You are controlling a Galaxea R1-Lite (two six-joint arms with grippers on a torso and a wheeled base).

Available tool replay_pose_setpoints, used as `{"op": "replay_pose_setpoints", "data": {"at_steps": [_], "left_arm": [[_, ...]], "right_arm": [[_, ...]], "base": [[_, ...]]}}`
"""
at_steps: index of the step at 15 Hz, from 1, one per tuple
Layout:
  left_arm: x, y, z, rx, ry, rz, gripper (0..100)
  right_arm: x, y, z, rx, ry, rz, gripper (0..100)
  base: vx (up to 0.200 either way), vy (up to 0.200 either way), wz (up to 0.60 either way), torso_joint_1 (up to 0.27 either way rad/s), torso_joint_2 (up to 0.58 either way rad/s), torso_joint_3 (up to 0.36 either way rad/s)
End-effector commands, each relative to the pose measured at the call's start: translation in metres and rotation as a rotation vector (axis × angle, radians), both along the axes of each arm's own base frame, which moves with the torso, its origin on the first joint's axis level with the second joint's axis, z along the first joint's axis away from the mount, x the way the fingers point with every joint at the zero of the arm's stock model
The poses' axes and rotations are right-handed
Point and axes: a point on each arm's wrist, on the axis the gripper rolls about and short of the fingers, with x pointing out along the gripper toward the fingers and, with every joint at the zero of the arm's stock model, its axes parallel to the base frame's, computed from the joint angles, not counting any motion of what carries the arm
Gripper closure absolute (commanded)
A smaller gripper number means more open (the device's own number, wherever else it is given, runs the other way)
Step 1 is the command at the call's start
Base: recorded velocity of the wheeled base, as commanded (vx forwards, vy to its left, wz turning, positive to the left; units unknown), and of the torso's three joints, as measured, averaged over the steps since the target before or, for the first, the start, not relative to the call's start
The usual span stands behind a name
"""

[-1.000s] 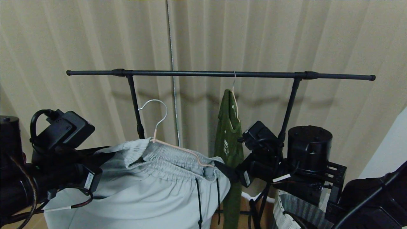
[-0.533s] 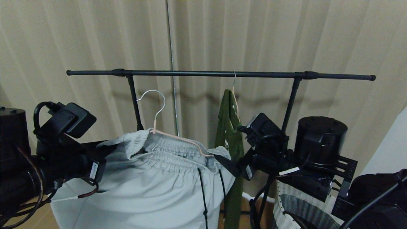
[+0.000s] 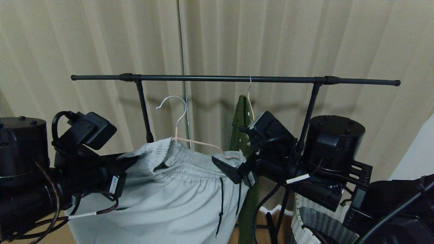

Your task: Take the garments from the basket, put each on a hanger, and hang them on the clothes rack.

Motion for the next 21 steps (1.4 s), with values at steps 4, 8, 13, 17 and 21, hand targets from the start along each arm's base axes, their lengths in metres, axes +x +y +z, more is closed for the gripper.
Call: {"op": "replay_pose_setpoints", "data": {"at_steps": [4,8,13,17,21], "left_arm": [[-0.004,-0.01,0.002,-0.019,-0.025,-0.047,100],[-0.005,-0.011,0.002,-0.023,-0.032,-0.056,100],[-0.007,-0.013,0.003,-0.023,-0.033,-0.07,100],[-0.009,-0.012,0.004,-0.027,-0.041,-0.07,100],[-0.009,-0.012,0.004,-0.026,-0.04,-0.072,100]], "right_arm": [[0.016,0.015,-0.018,-0.059,-0.005,-0.02,0],[0.023,0.014,-0.02,-0.061,-0.008,-0.049,0],[0.023,0.012,-0.02,-0.061,-0.008,-0.052,0],[0.023,0.013,-0.019,-0.057,-0.009,-0.051,100],[0.022,0.012,-0.017,-0.052,-0.014,-0.051,100]], "base": [[0.0,0.0,0.0,0.0,0.0,0.0],[0.0,0.0,0.0,0.0,0.0,0.0],[0.0,0.0,0.0,0.0,0.0,0.0],[0.0,0.0,0.0,0.0,0.0,0.0],[0.0,0.0,0.0,0.0,0.0,0.0]]}}
